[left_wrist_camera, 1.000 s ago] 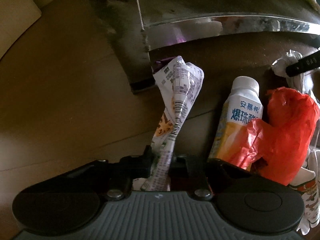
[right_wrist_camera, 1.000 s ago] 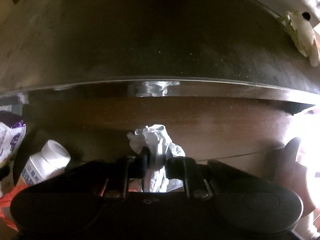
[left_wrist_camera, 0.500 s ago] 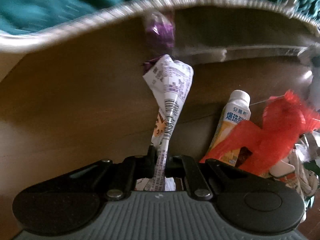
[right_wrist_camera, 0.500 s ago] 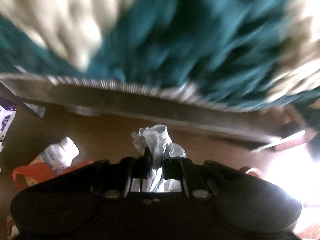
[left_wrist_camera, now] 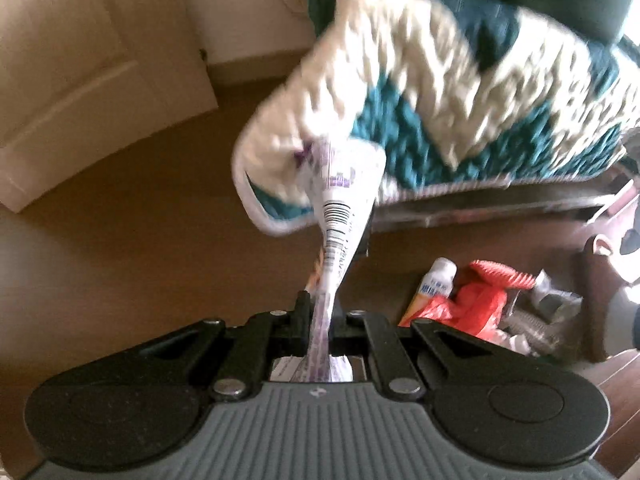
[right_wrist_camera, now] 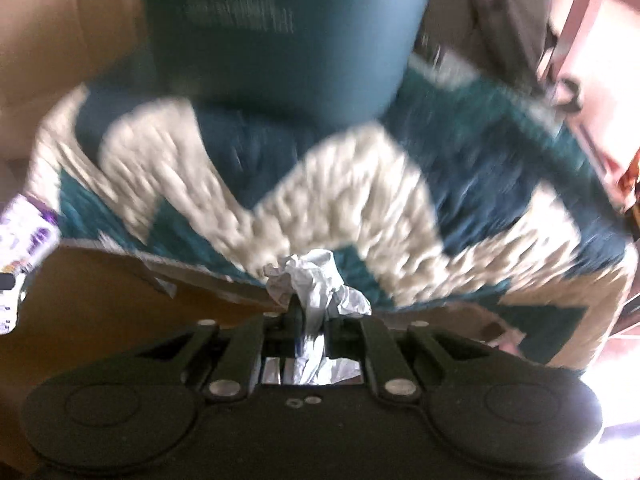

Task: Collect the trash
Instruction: 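Lift both held items up over the teal wastebasket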

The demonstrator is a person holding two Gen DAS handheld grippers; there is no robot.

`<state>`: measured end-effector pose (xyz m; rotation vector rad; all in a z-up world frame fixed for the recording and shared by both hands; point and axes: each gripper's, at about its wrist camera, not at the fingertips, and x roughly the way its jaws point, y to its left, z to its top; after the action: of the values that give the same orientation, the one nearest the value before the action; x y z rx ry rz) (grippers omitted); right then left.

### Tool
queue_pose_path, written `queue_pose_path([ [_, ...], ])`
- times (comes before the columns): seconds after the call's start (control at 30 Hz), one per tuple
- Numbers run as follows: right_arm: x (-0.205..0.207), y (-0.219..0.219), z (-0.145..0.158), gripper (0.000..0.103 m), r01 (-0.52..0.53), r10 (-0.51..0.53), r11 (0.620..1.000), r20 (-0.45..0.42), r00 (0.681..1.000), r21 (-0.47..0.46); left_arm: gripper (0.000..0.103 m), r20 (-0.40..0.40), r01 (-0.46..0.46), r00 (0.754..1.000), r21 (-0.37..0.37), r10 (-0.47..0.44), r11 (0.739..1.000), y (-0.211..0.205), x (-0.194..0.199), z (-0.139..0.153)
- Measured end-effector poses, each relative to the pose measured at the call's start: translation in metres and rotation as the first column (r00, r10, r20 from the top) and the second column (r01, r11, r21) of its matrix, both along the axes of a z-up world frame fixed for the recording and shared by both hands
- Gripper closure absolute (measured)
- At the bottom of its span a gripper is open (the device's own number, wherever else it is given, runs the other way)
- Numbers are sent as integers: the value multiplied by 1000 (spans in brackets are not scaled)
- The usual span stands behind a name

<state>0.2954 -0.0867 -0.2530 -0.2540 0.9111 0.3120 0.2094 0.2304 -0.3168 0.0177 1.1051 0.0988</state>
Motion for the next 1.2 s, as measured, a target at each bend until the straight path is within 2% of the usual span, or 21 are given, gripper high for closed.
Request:
queue_pose_path([
  [0.2, -30, -6, 72, 95, -41, 35, 997, 73, 997, 72, 96, 80, 0, 997, 6, 0, 1000, -5, -23, 78],
  [0.4, -57, -14, 159, 95, -91, 65, 987, 188, 980, 134, 96, 155, 8, 988, 16, -10, 1000, -20, -38, 164],
  [0.6, -57, -24, 253, 95, -137, 72, 975, 331, 941, 178, 96, 242, 11, 970, -10, -8, 1000, -31, -34, 257],
  [0.77, -43, -24, 316, 95, -160, 73, 973, 438, 896, 165, 96, 320, 44, 947, -49, -26, 998, -44, -11, 330],
  [0.9, -19, -21, 346, 95, -146, 48, 976, 501, 864, 159, 96, 379, 84, 924, -55, -57, 995, -66, 19, 382],
  [0.97, -3, -20, 352, 95, -124, 29, 983, 544, 839, 138, 96, 406, 103, 911, -51, -73, 993, -79, 36, 404],
  [1.03, 13, -19, 357, 95, -97, -3, 984, 561, 828, 148, 96, 423, 101, 903, -40, -74, 994, -91, 54, 417],
  [1.2, 54, -19, 349, 95, -48, -51, 984, 529, 847, 172, 96, 427, 111, 901, -65, -73, 992, -115, 100, 434],
])
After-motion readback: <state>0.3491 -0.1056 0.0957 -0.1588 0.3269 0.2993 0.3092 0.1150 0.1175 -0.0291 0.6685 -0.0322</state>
